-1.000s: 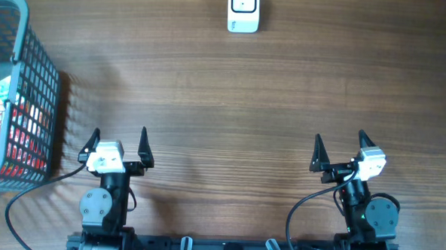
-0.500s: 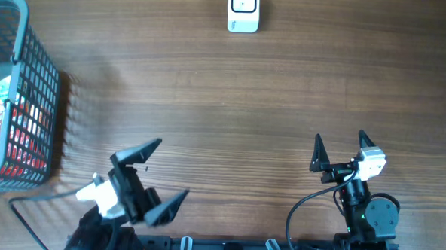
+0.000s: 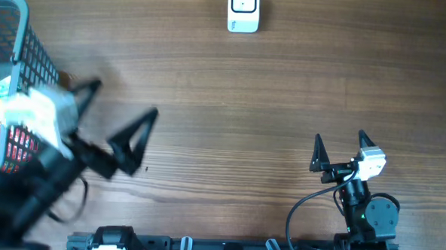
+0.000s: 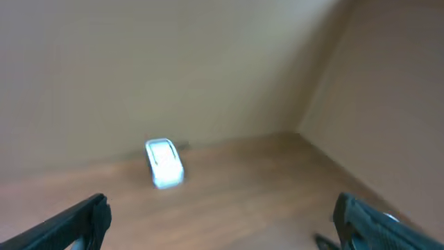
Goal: Scan the item barcode
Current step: 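Reach the left gripper into the grey basket toward the red snack bag, then grasp the red snack bag with the left gripper and lift it out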
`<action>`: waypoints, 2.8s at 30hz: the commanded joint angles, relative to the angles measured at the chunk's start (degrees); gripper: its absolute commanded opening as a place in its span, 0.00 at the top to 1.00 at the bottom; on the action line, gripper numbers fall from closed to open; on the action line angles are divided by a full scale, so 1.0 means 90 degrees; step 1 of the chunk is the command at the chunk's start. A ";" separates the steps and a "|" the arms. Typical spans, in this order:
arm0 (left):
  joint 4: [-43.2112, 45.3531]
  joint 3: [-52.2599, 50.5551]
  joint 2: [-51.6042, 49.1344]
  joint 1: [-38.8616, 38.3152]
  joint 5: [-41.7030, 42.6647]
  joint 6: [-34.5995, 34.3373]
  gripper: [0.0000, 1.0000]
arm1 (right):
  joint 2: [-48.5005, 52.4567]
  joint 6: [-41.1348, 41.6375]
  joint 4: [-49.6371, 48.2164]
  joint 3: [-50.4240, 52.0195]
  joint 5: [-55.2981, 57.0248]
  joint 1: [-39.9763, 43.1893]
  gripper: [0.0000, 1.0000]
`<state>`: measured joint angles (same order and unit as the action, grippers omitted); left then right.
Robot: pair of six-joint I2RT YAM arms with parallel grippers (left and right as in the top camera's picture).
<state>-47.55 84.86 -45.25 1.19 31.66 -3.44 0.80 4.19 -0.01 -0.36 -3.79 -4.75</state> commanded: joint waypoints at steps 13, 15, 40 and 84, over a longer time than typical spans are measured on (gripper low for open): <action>-0.3339 0.7315 -0.5353 0.1727 -0.7529 -0.2693 0.00 | -0.0024 -0.0092 -0.0010 0.0007 0.0041 -0.0024 0.01; -0.3388 0.7315 -0.5625 0.2232 -0.7526 -0.2960 0.00 | -0.0024 -0.0087 -0.0010 0.0007 0.0041 -0.0024 0.00; -0.5440 0.6953 -0.8947 0.4750 -0.4877 -0.1928 0.00 | -0.0024 -0.0087 -0.0010 0.0007 0.0041 -0.0024 0.00; -0.2924 0.2773 -0.9119 0.4860 -0.4568 -0.1494 0.00 | -0.0024 -0.0090 -0.0010 0.0007 0.0041 -0.0024 0.00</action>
<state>-74.46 110.93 -126.78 44.42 -9.93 -17.02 0.80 4.19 0.01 -0.36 -3.79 -4.75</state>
